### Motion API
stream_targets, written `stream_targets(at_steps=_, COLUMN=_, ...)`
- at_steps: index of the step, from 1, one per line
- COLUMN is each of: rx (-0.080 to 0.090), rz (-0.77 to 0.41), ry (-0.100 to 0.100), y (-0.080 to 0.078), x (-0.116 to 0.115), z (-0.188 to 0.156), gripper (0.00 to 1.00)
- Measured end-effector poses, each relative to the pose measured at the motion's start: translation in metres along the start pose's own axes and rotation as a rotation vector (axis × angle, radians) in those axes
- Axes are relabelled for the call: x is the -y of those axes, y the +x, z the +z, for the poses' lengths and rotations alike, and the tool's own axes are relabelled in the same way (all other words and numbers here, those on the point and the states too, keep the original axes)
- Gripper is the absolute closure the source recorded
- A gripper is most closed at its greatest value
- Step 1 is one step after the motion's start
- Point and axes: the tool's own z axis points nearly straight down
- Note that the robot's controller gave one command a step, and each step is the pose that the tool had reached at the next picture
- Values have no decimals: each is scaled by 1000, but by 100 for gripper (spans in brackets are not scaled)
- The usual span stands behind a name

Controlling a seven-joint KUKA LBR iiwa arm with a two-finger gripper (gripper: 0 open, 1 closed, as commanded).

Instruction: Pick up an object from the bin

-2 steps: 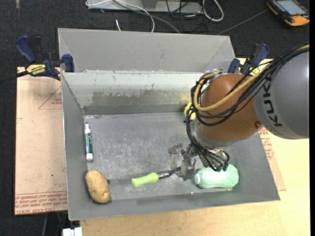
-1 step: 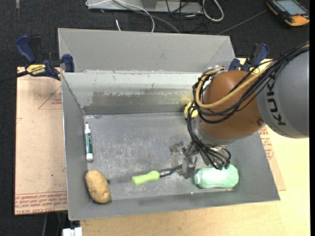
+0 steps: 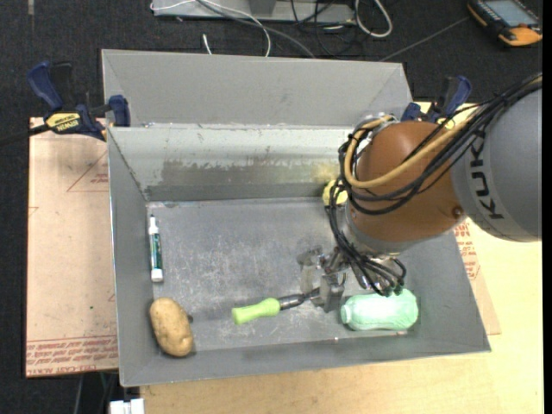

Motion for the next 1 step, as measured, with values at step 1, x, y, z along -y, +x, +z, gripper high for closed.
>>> stream_targets(at_steps=1, rx=2, rz=1, ry=0, y=-1, x=0, z=-3, gripper=100)
